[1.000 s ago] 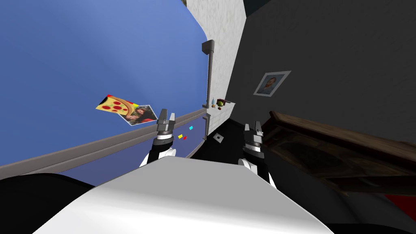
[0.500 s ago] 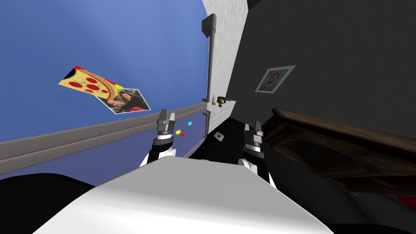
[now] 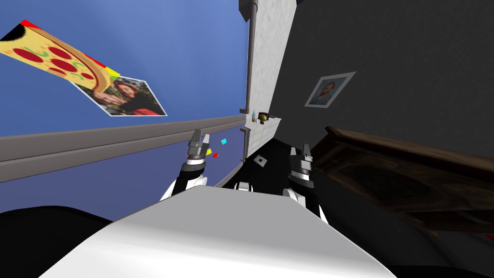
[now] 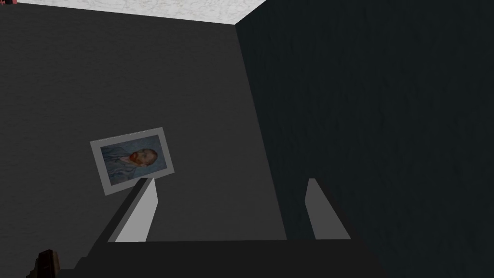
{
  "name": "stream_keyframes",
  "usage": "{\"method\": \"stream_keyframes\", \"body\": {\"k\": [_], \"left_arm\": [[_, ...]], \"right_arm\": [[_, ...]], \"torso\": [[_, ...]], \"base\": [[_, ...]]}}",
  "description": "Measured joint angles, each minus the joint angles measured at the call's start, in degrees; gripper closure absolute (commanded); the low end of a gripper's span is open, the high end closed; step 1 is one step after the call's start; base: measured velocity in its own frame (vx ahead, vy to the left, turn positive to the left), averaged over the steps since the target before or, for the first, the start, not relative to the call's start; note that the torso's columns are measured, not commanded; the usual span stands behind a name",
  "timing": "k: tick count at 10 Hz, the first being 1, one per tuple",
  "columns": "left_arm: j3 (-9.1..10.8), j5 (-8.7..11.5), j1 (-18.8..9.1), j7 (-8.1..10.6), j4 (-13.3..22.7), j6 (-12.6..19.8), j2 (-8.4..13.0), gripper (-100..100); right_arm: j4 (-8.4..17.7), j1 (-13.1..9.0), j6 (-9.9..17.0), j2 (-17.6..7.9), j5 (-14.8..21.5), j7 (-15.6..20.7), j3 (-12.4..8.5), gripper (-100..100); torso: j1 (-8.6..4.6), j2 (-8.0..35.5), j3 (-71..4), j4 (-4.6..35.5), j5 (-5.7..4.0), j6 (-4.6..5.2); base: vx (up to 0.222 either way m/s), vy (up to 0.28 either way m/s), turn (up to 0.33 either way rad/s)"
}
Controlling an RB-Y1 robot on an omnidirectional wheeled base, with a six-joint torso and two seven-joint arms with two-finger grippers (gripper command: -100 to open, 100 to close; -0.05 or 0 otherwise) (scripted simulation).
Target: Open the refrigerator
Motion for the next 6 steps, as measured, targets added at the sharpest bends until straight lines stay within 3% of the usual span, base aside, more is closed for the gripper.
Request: {"method": "stream_keyframes", "body": {"k": [5, 6], "left_arm": [[1.46, 2.83, -3.49, 0.6, 0.19, 6.62, 8.18, -100], [1.54, 3.11, -3.88, 0.62, 0.09, 7.64, 8.82, -100]], "right_arm": [[0.0, 0.0, 0.0, 0.0, 0.0, 0.0, 0.0, 0], [0.0, 0.0, 0.0, 0.0, 0.0, 0.0, 0.0, 0]], "torso": [[0.0, 0.11, -0.03, 0.08, 0.0, 0.0], [0.09, 0.17, 0.01, 0.1, 0.02, 0.0]], "base": [[0.036, -0.062, 0.012], [0.031, -0.051, 0.009]]}}
